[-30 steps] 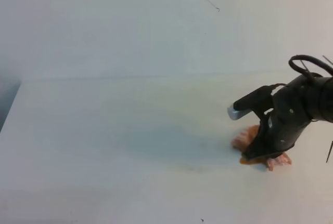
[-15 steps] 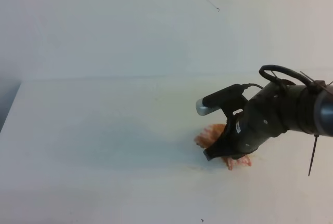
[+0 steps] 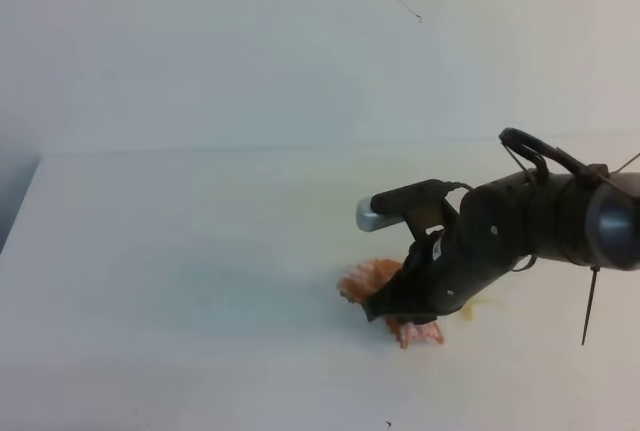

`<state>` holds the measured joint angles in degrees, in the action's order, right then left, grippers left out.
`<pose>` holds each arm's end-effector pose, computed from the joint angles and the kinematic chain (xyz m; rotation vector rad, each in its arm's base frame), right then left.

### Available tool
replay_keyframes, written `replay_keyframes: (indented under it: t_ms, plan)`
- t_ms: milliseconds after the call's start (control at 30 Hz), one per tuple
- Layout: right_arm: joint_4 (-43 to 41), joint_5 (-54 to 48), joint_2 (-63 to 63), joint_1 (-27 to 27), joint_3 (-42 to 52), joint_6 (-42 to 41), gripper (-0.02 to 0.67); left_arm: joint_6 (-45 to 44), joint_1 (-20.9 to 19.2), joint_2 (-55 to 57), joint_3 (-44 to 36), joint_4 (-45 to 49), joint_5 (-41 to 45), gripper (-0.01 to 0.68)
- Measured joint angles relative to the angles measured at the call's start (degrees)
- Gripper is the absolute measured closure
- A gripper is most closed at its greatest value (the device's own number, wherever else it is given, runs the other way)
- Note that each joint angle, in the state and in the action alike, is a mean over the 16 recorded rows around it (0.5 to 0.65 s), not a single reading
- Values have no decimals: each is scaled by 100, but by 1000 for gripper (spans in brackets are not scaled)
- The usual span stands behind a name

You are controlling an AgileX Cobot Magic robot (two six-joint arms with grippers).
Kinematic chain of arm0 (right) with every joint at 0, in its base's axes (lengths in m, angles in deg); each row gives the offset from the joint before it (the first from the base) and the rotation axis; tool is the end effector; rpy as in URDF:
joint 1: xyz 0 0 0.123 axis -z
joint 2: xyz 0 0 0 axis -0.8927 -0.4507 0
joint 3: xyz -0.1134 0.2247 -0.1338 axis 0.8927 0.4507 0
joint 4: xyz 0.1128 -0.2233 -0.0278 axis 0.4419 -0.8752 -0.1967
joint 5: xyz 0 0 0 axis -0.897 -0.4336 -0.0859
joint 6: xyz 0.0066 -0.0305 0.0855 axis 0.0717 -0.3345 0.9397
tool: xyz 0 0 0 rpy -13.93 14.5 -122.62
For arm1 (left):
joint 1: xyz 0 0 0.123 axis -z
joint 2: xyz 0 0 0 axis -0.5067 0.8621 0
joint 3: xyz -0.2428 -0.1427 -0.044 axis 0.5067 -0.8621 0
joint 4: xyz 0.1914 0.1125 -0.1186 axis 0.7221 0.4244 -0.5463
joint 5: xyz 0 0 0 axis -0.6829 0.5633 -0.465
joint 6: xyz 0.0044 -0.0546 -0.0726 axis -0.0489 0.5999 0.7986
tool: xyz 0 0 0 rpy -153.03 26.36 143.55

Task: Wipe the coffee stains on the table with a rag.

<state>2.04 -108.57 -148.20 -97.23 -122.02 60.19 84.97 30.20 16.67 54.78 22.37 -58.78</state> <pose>0.3249 0.2255 0.1523 -0.6059 2.6544 0.3010 0.0538 -0.0055 0.1843 -0.0973 1.8037 -0.1632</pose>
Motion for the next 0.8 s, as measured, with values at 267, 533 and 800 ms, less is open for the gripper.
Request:
replay_keyframes:
  t_ms: [267, 533, 800]
  plan:
    - [-545, -203, -196, 253, -8, 290, 617, 0, 0, 0, 0, 0, 0, 674]
    - [-1974, -608, -223, 699, -19, 1246, 620, 0, 0, 0, 0, 0, 0, 674]
    - [-3021, -664, -15, 1140, -12, 2053, 612, 0, 0, 0, 0, 0, 0, 674]
